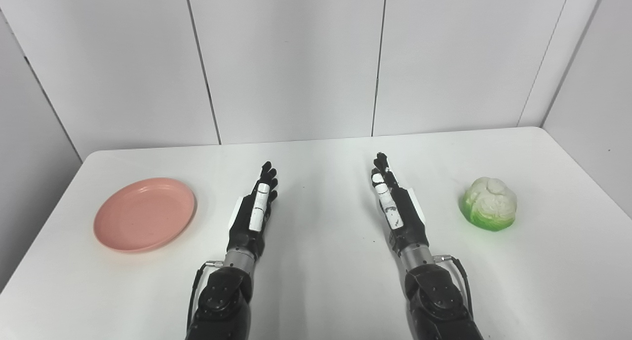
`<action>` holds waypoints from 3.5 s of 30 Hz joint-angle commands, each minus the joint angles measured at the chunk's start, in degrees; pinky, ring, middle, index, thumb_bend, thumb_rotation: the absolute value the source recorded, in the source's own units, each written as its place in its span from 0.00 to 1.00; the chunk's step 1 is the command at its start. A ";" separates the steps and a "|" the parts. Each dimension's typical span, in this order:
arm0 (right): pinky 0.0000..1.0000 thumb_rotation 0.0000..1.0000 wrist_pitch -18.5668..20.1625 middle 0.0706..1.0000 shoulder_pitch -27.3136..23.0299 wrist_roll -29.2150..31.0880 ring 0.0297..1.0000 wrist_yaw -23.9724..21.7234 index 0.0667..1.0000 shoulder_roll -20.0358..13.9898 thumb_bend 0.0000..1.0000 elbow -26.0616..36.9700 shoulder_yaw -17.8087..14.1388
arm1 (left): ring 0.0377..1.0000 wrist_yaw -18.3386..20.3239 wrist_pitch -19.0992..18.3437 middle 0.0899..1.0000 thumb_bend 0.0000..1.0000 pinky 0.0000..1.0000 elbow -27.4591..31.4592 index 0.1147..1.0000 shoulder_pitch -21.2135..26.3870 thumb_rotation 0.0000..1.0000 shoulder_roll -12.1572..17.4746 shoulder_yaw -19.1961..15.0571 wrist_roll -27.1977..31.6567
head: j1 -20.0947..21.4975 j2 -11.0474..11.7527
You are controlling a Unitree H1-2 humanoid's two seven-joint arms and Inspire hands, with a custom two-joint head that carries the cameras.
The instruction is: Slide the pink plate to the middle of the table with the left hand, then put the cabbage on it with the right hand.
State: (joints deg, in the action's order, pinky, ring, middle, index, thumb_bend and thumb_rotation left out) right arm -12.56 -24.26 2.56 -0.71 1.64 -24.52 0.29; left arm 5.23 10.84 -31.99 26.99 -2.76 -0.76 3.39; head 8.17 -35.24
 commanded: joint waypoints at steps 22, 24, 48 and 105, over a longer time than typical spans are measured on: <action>1.00 0.92 -2.11 1.00 -0.88 -0.09 1.00 0.06 1.00 0.47 0.66 0.32 -0.10 | 1.00 0.22 0.36 1.00 0.75 1.00 -0.40 1.00 -1.67 1.00 0.51 0.25 0.12 | -0.25 -0.05; 1.00 0.93 -2.13 1.00 -0.90 -0.13 1.00 0.09 1.00 0.42 0.67 0.25 -0.10 | 1.00 0.35 -0.25 1.00 0.76 1.00 -0.02 1.00 -1.76 1.00 0.61 0.39 0.06 | -1.48 0.31; 1.00 0.97 -5.72 1.00 0.36 4.59 1.00 -5.40 1.00 -4.52 0.69 -2.18 -2.65 | 0.86 -5.15 -6.91 0.84 0.87 0.90 10.83 0.83 7.27 1.00 15.33 -12.80 4.56 | -25.59 7.06; 1.00 0.99 -4.44 1.00 2.07 5.24 1.00 -6.37 1.00 -5.73 0.60 0.87 -3.06 | 0.79 -8.89 7.27 0.76 0.80 0.83 -18.38 0.73 8.42 1.00 20.36 -9.66 3.72 | -29.03 7.33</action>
State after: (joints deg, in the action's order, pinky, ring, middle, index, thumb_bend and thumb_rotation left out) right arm -16.46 -23.10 7.74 -6.88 -4.18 -23.58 -2.76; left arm -5.35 18.57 -52.29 34.04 18.49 -11.00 7.12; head -20.92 -27.86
